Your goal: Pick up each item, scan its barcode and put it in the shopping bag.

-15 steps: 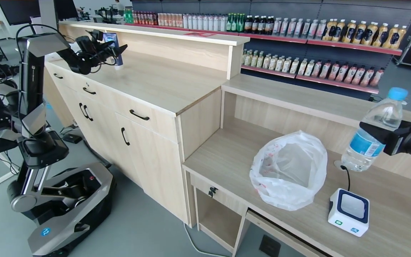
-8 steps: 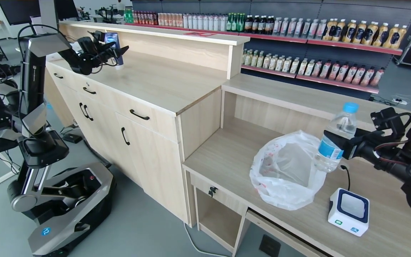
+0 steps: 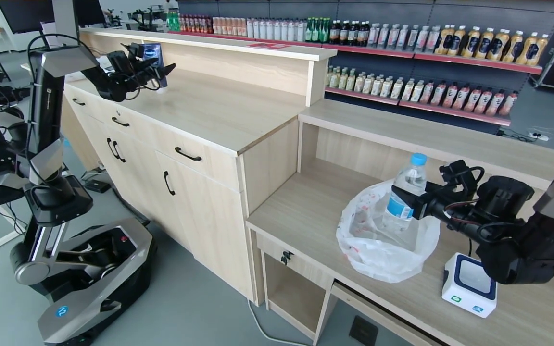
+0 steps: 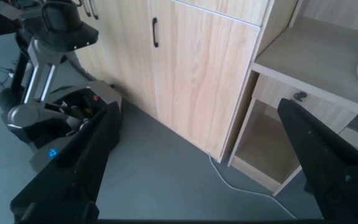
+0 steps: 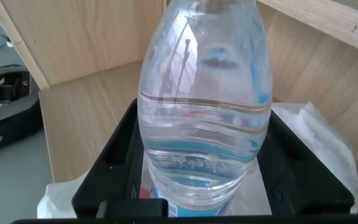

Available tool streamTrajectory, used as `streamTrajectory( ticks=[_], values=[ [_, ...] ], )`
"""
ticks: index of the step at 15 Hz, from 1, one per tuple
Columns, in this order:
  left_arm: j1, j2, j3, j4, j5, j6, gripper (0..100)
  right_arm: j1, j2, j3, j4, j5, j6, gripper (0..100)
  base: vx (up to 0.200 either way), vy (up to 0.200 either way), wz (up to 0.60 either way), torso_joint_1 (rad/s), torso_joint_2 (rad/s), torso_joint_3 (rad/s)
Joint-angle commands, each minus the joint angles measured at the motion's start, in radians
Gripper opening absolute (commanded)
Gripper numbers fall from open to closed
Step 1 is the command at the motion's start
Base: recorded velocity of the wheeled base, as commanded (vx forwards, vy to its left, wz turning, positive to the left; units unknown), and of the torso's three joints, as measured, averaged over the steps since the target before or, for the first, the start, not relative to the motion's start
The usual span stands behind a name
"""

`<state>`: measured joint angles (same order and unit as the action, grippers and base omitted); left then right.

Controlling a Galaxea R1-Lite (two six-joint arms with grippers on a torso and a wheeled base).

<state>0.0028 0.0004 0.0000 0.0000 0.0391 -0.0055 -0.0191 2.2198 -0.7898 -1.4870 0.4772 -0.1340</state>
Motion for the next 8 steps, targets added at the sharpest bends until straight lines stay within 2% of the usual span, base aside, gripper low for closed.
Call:
streamTrajectory(
  ticks=[1, 8],
  values=[
    [0.000, 0.000, 0.000, 0.000, 0.001, -0.001, 100, 0.007, 0.072, -0.037, 0.001, -0.003, -0.001, 0, 0.000, 0.000, 0.00, 0.000, 0.00, 0.000],
    [0.000, 0.000, 0.000, 0.000, 0.001, -0.001, 100, 0.025, 0.196, -0.140, -0.030, -0.005, 0.007, 0, 0.000, 0.000, 0.00, 0.000, 0.00, 0.000]
  ],
)
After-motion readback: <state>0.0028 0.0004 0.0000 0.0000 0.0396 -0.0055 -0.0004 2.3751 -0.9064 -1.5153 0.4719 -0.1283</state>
